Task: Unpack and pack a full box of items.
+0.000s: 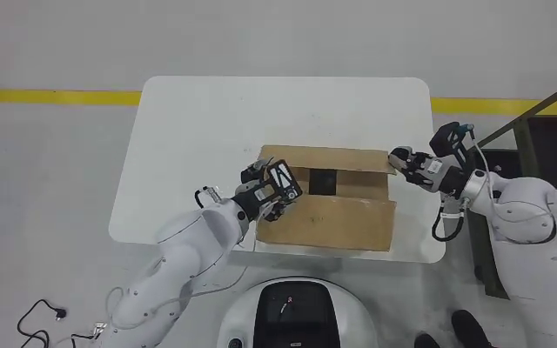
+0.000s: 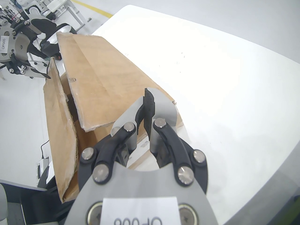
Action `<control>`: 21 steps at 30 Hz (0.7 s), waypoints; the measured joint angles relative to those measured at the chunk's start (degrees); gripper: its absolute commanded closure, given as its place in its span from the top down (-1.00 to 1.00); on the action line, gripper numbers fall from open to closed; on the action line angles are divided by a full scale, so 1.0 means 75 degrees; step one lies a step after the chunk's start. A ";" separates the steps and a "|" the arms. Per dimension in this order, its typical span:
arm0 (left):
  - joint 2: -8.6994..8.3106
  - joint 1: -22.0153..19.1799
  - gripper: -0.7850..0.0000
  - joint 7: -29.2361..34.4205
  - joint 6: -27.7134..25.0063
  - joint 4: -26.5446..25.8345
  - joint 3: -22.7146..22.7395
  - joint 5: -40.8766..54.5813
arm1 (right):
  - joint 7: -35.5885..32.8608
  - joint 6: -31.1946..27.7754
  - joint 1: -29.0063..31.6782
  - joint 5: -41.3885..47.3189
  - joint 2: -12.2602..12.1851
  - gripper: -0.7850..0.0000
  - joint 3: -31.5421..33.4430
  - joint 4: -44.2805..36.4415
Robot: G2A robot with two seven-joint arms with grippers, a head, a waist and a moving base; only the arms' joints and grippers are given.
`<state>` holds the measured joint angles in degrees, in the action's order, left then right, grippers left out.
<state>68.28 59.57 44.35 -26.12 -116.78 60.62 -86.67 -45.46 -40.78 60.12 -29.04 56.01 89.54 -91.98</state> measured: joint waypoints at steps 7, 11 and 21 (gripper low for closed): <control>0.0099 -0.0460 1.00 0.0360 -0.0457 0.0526 -0.0484 0.0311 | 0.0096 0.0269 0.0134 0.0011 -0.0084 -1.00 0.0209 -0.0104; 0.0137 -0.0561 1.00 0.0463 -0.0423 0.0625 -0.0549 0.0563 | 0.0329 0.1087 0.0175 0.0045 -0.0113 -1.00 0.0504 -0.0380; 0.0166 -0.0557 0.20 0.0832 -0.0176 0.0771 -0.0304 0.1443 | 0.1201 0.3834 0.0599 0.0595 -0.0015 -1.00 0.0434 -0.2086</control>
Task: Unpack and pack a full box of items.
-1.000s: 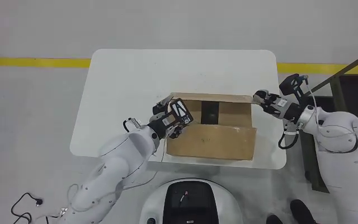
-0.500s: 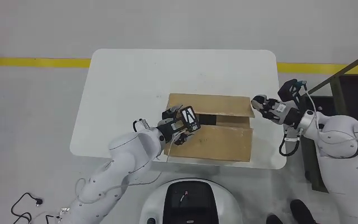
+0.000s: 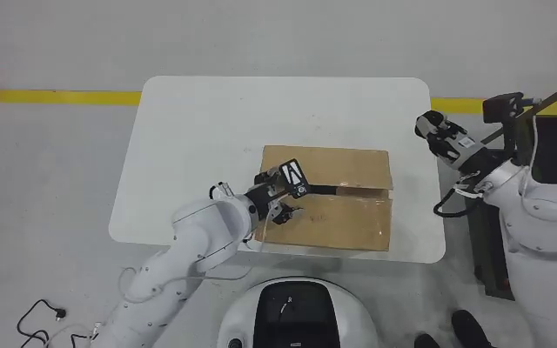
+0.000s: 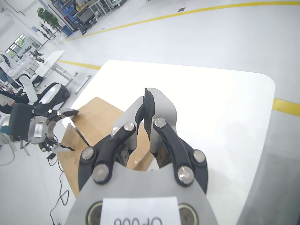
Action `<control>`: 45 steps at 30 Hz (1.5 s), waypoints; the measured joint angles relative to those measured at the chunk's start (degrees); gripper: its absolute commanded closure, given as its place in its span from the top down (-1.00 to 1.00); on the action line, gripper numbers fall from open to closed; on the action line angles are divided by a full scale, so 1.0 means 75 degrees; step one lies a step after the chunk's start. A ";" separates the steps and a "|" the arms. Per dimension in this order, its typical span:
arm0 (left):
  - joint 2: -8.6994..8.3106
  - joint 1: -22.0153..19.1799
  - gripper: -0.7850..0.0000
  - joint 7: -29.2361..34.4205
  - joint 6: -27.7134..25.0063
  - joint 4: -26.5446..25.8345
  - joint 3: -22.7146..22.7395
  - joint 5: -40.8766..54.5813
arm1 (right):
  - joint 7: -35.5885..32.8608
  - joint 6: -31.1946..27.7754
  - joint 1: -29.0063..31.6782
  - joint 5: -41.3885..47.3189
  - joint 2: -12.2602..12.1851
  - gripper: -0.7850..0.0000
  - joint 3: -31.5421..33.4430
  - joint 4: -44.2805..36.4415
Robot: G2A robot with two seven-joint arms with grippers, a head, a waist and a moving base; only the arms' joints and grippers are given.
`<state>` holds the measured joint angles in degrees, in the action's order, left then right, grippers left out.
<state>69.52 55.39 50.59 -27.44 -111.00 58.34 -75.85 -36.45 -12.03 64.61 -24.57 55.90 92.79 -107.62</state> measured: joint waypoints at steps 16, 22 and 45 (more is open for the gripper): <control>-0.0023 -0.0078 -0.36 0.0847 -0.0063 -0.0008 0.0131 0.1044 | 0.0239 0.0944 0.0444 -0.0411 0.0069 -1.00 -0.0620 -0.0668; -0.0033 -0.0056 -0.53 0.0888 0.0072 0.0012 0.0125 0.1027 | 0.0166 0.0535 0.0770 -0.0042 0.0090 -1.00 -0.0889 -0.1192; -0.0339 0.0462 1.00 0.1747 -0.0024 -0.1920 0.1285 -0.0624 | 0.1213 0.0855 0.1214 -0.1575 0.0328 -1.00 -0.2655 -0.0450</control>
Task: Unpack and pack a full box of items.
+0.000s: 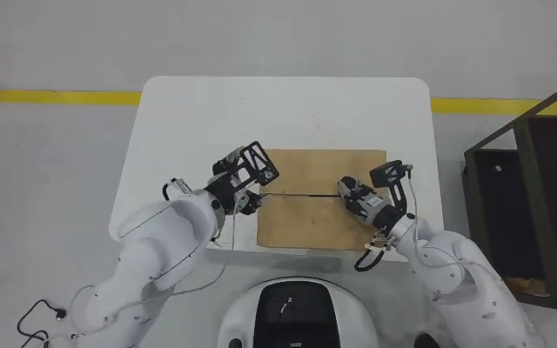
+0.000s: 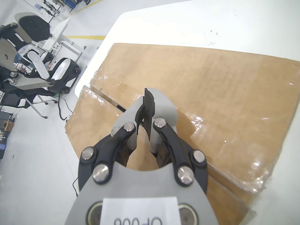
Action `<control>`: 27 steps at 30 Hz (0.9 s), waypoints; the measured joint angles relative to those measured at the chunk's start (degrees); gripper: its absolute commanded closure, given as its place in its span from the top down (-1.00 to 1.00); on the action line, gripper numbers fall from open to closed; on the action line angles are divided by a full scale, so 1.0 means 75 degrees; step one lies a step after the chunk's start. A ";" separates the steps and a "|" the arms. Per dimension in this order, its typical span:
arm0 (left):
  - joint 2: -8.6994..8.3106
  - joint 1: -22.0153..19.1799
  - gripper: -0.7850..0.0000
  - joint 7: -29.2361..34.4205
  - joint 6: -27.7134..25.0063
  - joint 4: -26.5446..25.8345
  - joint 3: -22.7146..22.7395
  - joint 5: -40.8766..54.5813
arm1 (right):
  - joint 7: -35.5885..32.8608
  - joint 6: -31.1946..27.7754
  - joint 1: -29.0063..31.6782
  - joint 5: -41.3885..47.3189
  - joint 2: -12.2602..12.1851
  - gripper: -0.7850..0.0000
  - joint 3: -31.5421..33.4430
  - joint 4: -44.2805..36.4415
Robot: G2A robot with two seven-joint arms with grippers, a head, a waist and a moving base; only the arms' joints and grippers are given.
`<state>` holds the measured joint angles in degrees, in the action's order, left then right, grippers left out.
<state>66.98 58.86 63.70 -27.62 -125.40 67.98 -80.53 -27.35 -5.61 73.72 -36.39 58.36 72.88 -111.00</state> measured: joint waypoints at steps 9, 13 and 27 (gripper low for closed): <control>-0.0206 0.1092 1.00 -0.0266 -0.0972 -0.0241 -0.0002 -0.2076 | 0.0044 0.0042 0.0002 -0.0085 0.0045 -1.00 -0.0011 0.0019; -0.0248 0.1480 1.00 -0.0803 -0.1043 -0.0077 -0.0086 -0.2626 | -0.0001 0.0028 0.0001 -0.0094 0.0060 -1.00 0.0010 0.0032; -0.0225 0.1781 1.00 -0.2545 -0.0103 0.1112 -0.0222 -0.3448 | -0.0132 0.0010 0.0077 -0.0142 0.0098 -1.00 0.0097 0.0044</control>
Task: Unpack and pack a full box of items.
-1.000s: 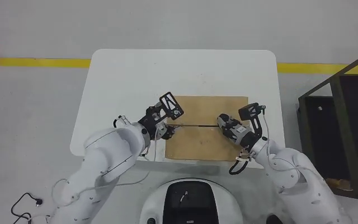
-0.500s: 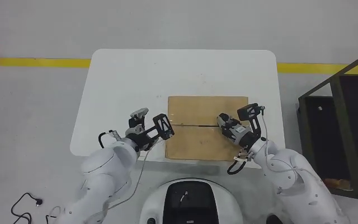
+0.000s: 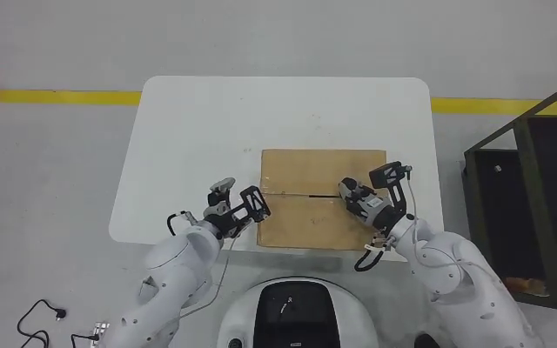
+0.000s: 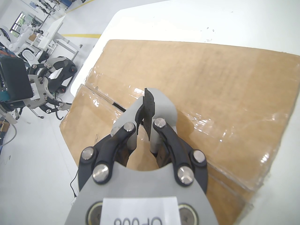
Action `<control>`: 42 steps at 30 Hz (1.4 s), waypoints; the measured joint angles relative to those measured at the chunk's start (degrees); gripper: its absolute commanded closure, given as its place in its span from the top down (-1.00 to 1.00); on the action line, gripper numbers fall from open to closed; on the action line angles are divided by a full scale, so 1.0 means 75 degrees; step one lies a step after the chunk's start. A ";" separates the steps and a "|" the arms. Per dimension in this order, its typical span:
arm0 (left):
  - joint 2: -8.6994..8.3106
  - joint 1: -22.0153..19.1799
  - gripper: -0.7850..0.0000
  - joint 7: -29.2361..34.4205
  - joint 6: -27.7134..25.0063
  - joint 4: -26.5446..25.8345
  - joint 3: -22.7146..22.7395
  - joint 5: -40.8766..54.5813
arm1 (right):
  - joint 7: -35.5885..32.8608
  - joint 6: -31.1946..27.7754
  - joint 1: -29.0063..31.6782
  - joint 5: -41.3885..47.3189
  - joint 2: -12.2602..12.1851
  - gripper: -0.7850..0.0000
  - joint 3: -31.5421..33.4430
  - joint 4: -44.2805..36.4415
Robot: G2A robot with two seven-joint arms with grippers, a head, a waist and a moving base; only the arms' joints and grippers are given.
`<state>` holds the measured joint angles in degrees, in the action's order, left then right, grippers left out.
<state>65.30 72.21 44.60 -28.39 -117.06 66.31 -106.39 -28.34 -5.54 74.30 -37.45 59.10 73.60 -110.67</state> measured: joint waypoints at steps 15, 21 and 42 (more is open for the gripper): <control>0.0199 -0.0437 1.00 -0.1150 0.1149 0.1162 -0.0483 -0.0285 | -0.0043 -0.0031 -0.0058 -0.0016 0.0055 -1.00 0.0034 0.0043; 0.0280 -0.0511 1.00 -0.1157 0.1791 0.1208 -0.0423 -0.0242 | -0.0053 -0.0048 -0.0066 -0.0046 0.0074 -1.00 0.0054 0.0049; 0.0423 -0.0680 1.00 -0.1352 0.2256 0.0234 -0.0100 -0.0386 | -0.0112 -0.0090 -0.0036 -0.0088 0.0129 -1.00 0.0145 0.0002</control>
<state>68.47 67.12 34.46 -11.48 -115.30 65.56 -109.29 -29.18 -6.21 74.02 -38.12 60.07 74.69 -110.65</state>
